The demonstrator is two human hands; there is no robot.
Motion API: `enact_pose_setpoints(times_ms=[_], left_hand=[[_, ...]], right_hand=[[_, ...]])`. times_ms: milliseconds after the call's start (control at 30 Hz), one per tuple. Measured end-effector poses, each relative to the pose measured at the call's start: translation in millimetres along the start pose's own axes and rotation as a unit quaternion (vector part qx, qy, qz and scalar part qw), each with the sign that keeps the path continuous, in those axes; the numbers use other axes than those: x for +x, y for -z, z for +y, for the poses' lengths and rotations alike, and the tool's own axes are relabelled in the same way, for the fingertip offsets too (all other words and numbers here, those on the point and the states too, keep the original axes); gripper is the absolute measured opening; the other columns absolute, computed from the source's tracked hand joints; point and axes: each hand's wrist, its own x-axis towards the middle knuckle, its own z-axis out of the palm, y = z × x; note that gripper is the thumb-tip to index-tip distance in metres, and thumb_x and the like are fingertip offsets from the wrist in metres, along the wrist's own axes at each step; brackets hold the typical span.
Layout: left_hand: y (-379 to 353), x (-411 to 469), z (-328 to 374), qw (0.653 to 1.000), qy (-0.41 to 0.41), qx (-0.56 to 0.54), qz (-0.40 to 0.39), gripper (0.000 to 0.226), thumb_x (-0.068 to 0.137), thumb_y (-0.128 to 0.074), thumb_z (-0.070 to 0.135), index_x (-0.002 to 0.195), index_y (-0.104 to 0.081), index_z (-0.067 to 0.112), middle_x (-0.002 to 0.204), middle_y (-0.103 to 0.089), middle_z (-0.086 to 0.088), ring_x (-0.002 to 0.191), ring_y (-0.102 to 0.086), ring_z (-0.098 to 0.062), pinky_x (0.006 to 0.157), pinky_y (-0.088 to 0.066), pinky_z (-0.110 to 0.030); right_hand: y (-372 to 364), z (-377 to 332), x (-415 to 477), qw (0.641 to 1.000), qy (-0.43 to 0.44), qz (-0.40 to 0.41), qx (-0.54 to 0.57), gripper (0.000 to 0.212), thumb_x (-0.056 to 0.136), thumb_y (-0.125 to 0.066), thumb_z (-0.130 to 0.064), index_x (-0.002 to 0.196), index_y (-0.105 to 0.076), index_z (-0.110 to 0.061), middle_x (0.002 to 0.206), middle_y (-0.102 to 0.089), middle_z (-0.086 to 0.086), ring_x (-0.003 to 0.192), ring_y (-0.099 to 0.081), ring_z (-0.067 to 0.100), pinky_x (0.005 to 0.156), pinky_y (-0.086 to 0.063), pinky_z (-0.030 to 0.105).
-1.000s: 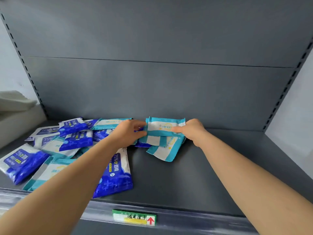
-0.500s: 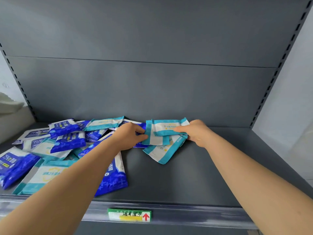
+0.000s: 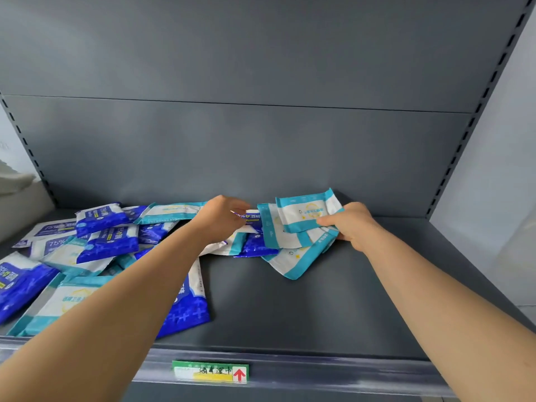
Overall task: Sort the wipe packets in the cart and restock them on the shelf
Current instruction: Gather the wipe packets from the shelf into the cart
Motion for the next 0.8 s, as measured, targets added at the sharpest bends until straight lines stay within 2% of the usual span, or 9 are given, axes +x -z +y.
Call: enact_pose_setpoints(times_ms=[100, 167, 233, 333, 467, 567, 667, 733, 800], left_hand=[[-3, 0, -2, 0.989, 0.052, 0.137, -0.033, 0.047, 0.078, -0.071, 0.042, 0.117, -0.06, 0.018, 0.118, -0.061, -0.006, 0.102, -0.056, -0.024, 0.082, -0.046, -0.031], [-3, -3, 1, 0.986, 0.065, 0.141, -0.063, 0.062, 0.079, -0.07, 0.047, 0.131, -0.052, 0.02, 0.127, -0.057, -0.003, 0.109, -0.054, -0.023, 0.083, -0.041, -0.027], [-2, -4, 3, 0.99, 0.045, 0.109, -0.076, 0.073, 0.077, -0.074, 0.041, 0.141, -0.044, 0.023, 0.131, -0.053, -0.002, 0.106, -0.057, -0.021, 0.083, -0.042, -0.025], [0, -5, 8, 0.995, 0.022, 0.055, -0.076, 0.072, 0.073, -0.08, 0.026, 0.137, -0.049, 0.025, 0.12, -0.056, 0.002, 0.081, -0.059, -0.016, 0.066, -0.048, -0.024], [-3, -4, 6, 0.982, -0.022, 0.185, -0.007, 0.056, 0.079, -0.066, 0.011, 0.129, -0.055, 0.033, 0.126, -0.061, 0.006, 0.112, -0.052, -0.022, 0.089, -0.042, -0.029], [-5, -3, 3, 0.993, -0.009, 0.114, -0.038, 0.053, 0.079, -0.059, 0.004, 0.127, -0.058, 0.027, 0.123, -0.064, 0.005, 0.109, -0.058, -0.019, 0.085, -0.046, -0.026], [-8, -2, 11, 0.998, 0.017, 0.026, -0.059, 0.047, 0.079, -0.065, 0.012, 0.124, -0.061, 0.023, 0.116, -0.066, 0.003, 0.1, -0.062, -0.017, 0.086, -0.05, -0.03], [-10, -2, 19, 0.993, 0.061, -0.088, -0.04, 0.03, 0.08, -0.07, 0.018, 0.11, -0.068, 0.016, 0.104, -0.069, -0.003, 0.086, -0.063, -0.015, 0.08, -0.053, -0.029], [-12, -1, 25, 0.978, 0.122, -0.168, -0.033, 0.021, 0.08, -0.073, 0.021, 0.09, -0.066, 0.005, 0.08, -0.066, -0.013, 0.067, -0.063, -0.021, 0.075, -0.059, -0.036]], right_hand=[[11, 2, 0, 1.0, -0.007, -0.01, 0.012, 0.041, 0.072, -0.079, -0.002, 0.108, -0.059, -0.001, 0.099, -0.07, 0.013, 0.081, -0.071, 0.025, 0.072, -0.06, 0.042], [11, 4, -1, 0.999, -0.011, -0.031, 0.023, 0.038, 0.075, -0.076, 0.0, 0.109, -0.06, -0.001, 0.1, -0.07, 0.013, 0.082, -0.072, 0.026, 0.07, -0.06, 0.041], [8, 5, -2, 0.998, -0.01, -0.048, 0.025, 0.034, 0.078, -0.074, -0.001, 0.108, -0.06, -0.002, 0.101, -0.071, 0.013, 0.083, -0.071, 0.025, 0.071, -0.06, 0.04], [3, 6, -2, 0.998, -0.002, -0.058, 0.025, 0.032, 0.076, -0.075, -0.001, 0.105, -0.062, -0.003, 0.1, -0.071, 0.013, 0.084, -0.071, 0.025, 0.073, -0.058, 0.038], [8, 6, 1, 0.999, -0.001, -0.032, 0.001, 0.036, 0.07, -0.081, -0.002, 0.101, -0.064, -0.002, 0.097, -0.072, 0.014, 0.083, -0.071, 0.027, 0.08, -0.058, 0.044], [13, 8, 0, 1.0, -0.007, -0.028, 0.0, 0.036, 0.071, -0.08, -0.003, 0.103, -0.063, -0.002, 0.098, -0.071, 0.012, 0.084, -0.071, 0.026, 0.08, -0.058, 0.045], [16, 10, 1, 1.0, -0.012, -0.024, 0.008, 0.036, 0.071, -0.081, -0.004, 0.102, -0.063, -0.003, 0.098, -0.071, 0.012, 0.083, -0.071, 0.025, 0.08, -0.058, 0.044], [18, 11, 0, 0.999, -0.015, -0.023, 0.019, 0.036, 0.07, -0.081, -0.003, 0.102, -0.063, -0.003, 0.098, -0.071, 0.012, 0.083, -0.071, 0.025, 0.081, -0.058, 0.044], [22, 10, -1, 0.999, -0.016, -0.024, 0.023, 0.036, 0.07, -0.081, -0.003, 0.102, -0.064, -0.002, 0.098, -0.071, 0.012, 0.083, -0.071, 0.025, 0.08, -0.058, 0.044]])
